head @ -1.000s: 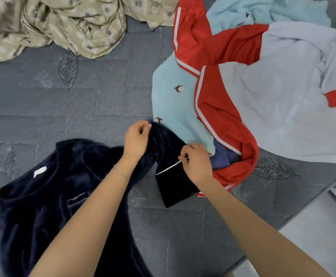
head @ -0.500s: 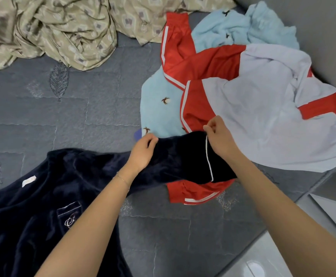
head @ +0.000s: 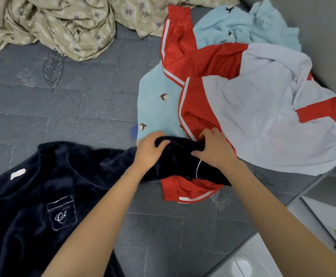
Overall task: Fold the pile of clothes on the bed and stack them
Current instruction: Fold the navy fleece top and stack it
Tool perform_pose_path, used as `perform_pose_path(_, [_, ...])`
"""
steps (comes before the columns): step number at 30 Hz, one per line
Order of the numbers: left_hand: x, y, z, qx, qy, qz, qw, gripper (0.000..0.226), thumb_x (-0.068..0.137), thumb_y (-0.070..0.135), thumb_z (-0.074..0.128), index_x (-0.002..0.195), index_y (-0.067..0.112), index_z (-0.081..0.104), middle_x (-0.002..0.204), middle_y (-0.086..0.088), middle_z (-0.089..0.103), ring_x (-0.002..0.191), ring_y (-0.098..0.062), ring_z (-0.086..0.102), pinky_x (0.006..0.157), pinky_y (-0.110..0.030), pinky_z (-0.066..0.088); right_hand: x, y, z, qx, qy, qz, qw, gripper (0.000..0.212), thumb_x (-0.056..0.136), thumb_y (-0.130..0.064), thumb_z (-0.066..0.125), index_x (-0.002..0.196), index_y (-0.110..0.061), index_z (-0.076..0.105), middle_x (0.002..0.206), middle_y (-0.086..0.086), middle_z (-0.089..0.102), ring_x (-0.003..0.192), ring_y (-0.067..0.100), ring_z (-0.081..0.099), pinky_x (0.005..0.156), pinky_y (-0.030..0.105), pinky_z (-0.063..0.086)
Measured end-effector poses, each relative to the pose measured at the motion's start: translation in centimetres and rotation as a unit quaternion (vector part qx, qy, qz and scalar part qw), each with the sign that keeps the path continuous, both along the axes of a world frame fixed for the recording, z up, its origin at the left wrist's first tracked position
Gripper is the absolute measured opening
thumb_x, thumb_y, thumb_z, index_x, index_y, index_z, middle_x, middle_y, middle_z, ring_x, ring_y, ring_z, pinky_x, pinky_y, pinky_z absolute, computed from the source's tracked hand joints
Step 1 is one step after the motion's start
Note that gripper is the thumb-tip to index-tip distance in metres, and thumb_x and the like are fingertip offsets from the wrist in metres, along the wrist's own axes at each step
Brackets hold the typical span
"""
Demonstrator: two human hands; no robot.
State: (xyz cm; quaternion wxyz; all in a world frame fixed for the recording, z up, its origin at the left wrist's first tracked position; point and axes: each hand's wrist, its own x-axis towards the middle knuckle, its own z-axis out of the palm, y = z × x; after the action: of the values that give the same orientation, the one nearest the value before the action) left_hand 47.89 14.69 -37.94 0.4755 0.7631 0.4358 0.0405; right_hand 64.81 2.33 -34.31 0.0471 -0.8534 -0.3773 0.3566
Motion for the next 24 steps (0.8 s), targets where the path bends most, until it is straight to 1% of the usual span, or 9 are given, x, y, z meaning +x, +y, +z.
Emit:
perform_pose_path(2, [0.4, -0.1, 0.3, -0.033, -0.012, 0.087, 0.996, 0.006, 0.095, 0.021, 0.06, 0.089, 0.02, 0.063, 0.086, 0.011, 0.064, 0.088, -0.009, 0.059, 0.089, -0.032, 0.047, 0.2, -0.2, 0.2, 0.011, -0.003, -0.028, 1.0, 0.045, 0.084, -0.039, 0.068, 0.12, -0.015, 0.054, 0.12, 0.01, 0.046, 0.116, 0.031, 0.043, 0.09, 0.042, 0.043])
perform_pose_path(4, [0.6, -0.4, 0.4, 0.027, 0.042, 0.078, 0.996, 0.008, 0.096, 0.022, 0.059, 0.095, 0.017, 0.065, 0.092, 0.006, 0.067, 0.092, -0.015, 0.06, 0.091, -0.035, 0.045, 0.4, -0.1, 0.1, 0.037, 0.009, -0.043, 0.998, 0.039, 0.085, -0.036, 0.068, 0.118, -0.016, 0.058, 0.114, 0.009, 0.051, 0.113, 0.03, 0.047, 0.089, 0.041, 0.045])
perform_pose_path(7, [1.3, -0.9, 0.9, 0.133, 0.038, -0.05, 0.989, 0.023, 0.09, 0.02, 0.064, 0.113, 0.015, 0.066, 0.11, -0.002, 0.067, 0.107, -0.024, 0.058, 0.096, -0.041, 0.041, 0.8, 0.1, -0.1, 0.111, 0.032, -0.072, 0.991, 0.035, 0.085, -0.026, 0.071, 0.116, -0.014, 0.062, 0.11, 0.008, 0.061, 0.108, 0.029, 0.055, 0.091, 0.041, 0.044])
perform_pose_path(10, [3.4, -1.8, 1.4, 0.114, -0.004, -0.201, 0.973, 0.052, 0.084, 0.037, 0.07, 0.131, 0.019, 0.057, 0.122, 0.0, 0.062, 0.117, -0.024, 0.053, 0.103, -0.048, 0.035, 1.4, 0.0, 0.3, 0.178, 0.136, -0.162, 0.961, 0.053, 0.082, -0.021, 0.074, 0.131, -0.021, 0.054, 0.109, -0.001, 0.065, 0.102, 0.011, 0.058, 0.088, 0.018, 0.043])
perform_pose_path(12, [5.1, -2.5, 1.6, 0.083, 0.021, -0.213, 0.973, 0.059, 0.083, 0.045, 0.069, 0.133, 0.022, 0.051, 0.125, 0.004, 0.06, 0.117, -0.019, 0.053, 0.107, -0.046, 0.031, 1.6, -0.4, 0.6, 0.201, 0.187, -0.217, 0.937, 0.051, 0.083, -0.023, 0.074, 0.129, -0.025, 0.053, 0.101, -0.007, 0.066, 0.093, -0.003, 0.058, 0.082, 0.007, 0.043])
perform_pose_path(15, [6.8, -2.9, 1.4, 0.036, 0.007, -0.138, 0.99, 0.038, 0.085, 0.036, 0.071, 0.117, 0.02, 0.06, 0.108, 0.003, 0.067, 0.101, -0.018, 0.062, 0.097, -0.039, 0.043, 2.0, -1.4, 0.6, 0.205, 0.13, -0.287, 0.927, 0.032, 0.087, -0.034, 0.07, 0.113, -0.021, 0.058, 0.095, -0.003, 0.066, 0.09, 0.008, 0.062, 0.08, 0.019, 0.047])
perform_pose_path(19, [6.9, -2.7, 1.1, -0.045, -0.054, -0.051, 0.996, 0.018, 0.087, 0.021, 0.07, 0.103, 0.022, 0.062, 0.093, 0.015, 0.064, 0.09, -0.001, 0.058, 0.085, -0.013, 0.043, 2.8, -2.7, 0.3, 0.059, 0.068, -0.305, 0.948, 0.052, 0.09, -0.062, 0.051, 0.104, -0.012, 0.051, 0.095, 0.004, 0.061, 0.093, 0.027, 0.06, 0.08, 0.037, 0.047])
perform_pose_path(21, [6.6, -2.7, 1.3, -0.075, -0.079, -0.051, 0.993, 0.02, 0.089, 0.015, 0.067, 0.105, 0.025, 0.06, 0.096, 0.02, 0.062, 0.091, 0.008, 0.056, 0.085, -0.004, 0.038, 2.8, -2.9, 0.0, 0.021, 0.113, -0.302, 0.946, 0.062, 0.09, -0.065, 0.046, 0.116, -0.009, 0.046, 0.113, 0.014, 0.061, 0.104, 0.033, 0.059, 0.086, 0.04, 0.046])
perform_pose_path(24, [6.1, -2.6, 1.4, -0.112, -0.103, -0.057, 0.987, 0.023, 0.092, 0.008, 0.062, 0.11, 0.022, 0.059, 0.104, 0.016, 0.062, 0.099, 0.01, 0.056, 0.092, -0.007, 0.038, 2.6, -2.8, -0.4, 0.024, 0.166, -0.317, 0.933, 0.074, 0.092, -0.06, 0.049, 0.143, -0.011, 0.028, 0.141, 0.019, 0.047, 0.125, 0.036, 0.049, 0.099, 0.04, 0.039])
